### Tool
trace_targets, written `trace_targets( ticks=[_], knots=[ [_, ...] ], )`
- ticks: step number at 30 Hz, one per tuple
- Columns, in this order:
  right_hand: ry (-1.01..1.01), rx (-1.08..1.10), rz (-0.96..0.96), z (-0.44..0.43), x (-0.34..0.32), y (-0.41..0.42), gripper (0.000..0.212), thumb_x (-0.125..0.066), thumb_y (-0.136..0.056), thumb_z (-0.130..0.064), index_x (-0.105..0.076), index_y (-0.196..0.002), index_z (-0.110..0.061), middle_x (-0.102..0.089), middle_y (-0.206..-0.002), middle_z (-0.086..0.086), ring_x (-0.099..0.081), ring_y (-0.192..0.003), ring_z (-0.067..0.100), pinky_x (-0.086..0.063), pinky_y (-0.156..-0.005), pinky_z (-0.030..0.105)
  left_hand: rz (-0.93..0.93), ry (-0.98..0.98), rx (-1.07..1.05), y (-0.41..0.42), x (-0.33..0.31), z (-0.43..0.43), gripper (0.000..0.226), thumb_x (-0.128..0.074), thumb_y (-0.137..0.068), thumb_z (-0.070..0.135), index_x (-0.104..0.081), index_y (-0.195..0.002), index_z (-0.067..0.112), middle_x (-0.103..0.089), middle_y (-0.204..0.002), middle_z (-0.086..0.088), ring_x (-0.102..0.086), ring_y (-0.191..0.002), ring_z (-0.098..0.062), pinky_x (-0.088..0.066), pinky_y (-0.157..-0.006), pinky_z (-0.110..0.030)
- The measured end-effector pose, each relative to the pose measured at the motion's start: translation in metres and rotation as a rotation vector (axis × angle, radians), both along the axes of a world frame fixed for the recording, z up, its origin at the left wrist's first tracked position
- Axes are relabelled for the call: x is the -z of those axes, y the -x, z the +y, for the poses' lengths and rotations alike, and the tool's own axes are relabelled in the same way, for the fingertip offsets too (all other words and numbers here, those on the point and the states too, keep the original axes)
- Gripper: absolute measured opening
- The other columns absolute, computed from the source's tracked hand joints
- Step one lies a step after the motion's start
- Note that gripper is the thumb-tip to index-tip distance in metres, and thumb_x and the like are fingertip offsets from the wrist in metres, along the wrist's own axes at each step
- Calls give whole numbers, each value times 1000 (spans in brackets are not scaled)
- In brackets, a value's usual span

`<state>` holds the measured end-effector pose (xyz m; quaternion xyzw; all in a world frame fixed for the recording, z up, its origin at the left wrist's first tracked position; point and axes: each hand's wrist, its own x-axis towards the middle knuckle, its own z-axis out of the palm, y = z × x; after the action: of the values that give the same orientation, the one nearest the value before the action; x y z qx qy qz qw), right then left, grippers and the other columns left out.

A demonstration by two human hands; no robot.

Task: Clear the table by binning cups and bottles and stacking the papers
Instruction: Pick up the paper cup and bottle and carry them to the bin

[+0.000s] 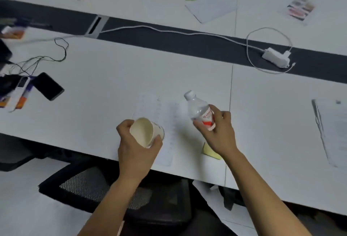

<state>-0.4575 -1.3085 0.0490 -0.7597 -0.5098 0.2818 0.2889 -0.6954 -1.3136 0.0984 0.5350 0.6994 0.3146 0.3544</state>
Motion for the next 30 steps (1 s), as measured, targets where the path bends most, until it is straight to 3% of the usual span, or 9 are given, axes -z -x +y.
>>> trace_targets(
  ticks=[4, 7, 11, 14, 18, 21, 24, 29, 30],
  knots=[
    [-94, 151, 146, -79, -37, 25, 48, -71, -83, -53, -48, -125, -50, -45, -110, -12, -45, -104, -13, -44, -76, 19, -105, -135, 52, 23, -30, -20, 72, -83, -75, 26, -34, -126, 40, -47, -116, 16, -55, -100, -16, -46, -77, -27],
    [-165, 306, 174, -130, -51, 39, 34, -69, -85, -52, -58, -114, -39, -59, -99, -9, -46, -110, -1, -47, -77, 25, -177, -176, 178, 21, -35, -32, 74, -81, -77, 22, -38, -135, 38, -43, -129, 18, -53, -103, -4, -44, -81, -22],
    [-227, 566, 124, -217, -60, 41, 49, -71, -82, -59, -60, -118, -28, -61, -95, 2, -58, -97, 20, -48, -71, 25, -224, -121, 432, -9, -28, -56, 74, -79, -78, 23, -38, -138, 36, -42, -135, 17, -46, -114, -4, -41, -88, -18],
    [-274, 868, 127, -294, -81, 48, 55, -74, -76, -55, -54, -126, -45, -50, -112, -11, -55, -103, -2, -45, -79, 14, -255, -70, 617, -44, -35, -88, 75, -79, -76, 23, -38, -137, 39, -44, -135, 15, -50, -116, -15, -47, -92, -34],
    [-372, 1188, 114, -389, -102, 57, 54, -77, -71, -52, -47, -116, -59, -45, -116, -21, -55, -103, -8, -42, -86, 14, -312, -82, 886, -88, -58, -147, 73, -79, -76, 28, -37, -135, 40, -42, -132, 19, -48, -115, -9, -45, -92, -30],
    [-458, 1432, 84, -451, -99, 60, 58, -80, -69, -54, -45, -115, -58, -48, -122, -19, -57, -109, 0, -47, -93, 25, -340, -92, 1057, -119, -71, -194, 75, -78, -73, 30, -36, -135, 40, -44, -130, 19, -49, -113, -6, -42, -89, -19],
    [-531, 1606, 98, -512, -88, 64, 63, -81, -66, -57, -48, -119, -53, -54, -128, -8, -60, -113, 9, -52, -97, 36, -356, -85, 1216, -152, -74, -248, 72, -76, -78, 13, -37, -135, 34, -47, -122, 19, -47, -105, 15, -37, -73, 1],
    [-598, 1798, 109, -617, -74, 57, 70, -84, -66, -54, -50, -126, -43, -58, -129, -11, -61, -114, 9, -51, -101, 43, -338, -87, 1404, -210, -71, -352, 73, -78, -69, 28, -40, -131, 39, -49, -122, 24, -51, -111, 5, -45, -92, -24],
    [-606, 1821, 119, -638, -72, 54, 68, -84, -66, -51, -50, -125, -43, -58, -128, -13, -60, -114, 9, -51, -101, 43, -330, -92, 1426, -221, -69, -374, 73, -79, -70, 27, -41, -131, 38, -50, -122, 22, -52, -110, 5, -45, -93, -22]
  ],
)
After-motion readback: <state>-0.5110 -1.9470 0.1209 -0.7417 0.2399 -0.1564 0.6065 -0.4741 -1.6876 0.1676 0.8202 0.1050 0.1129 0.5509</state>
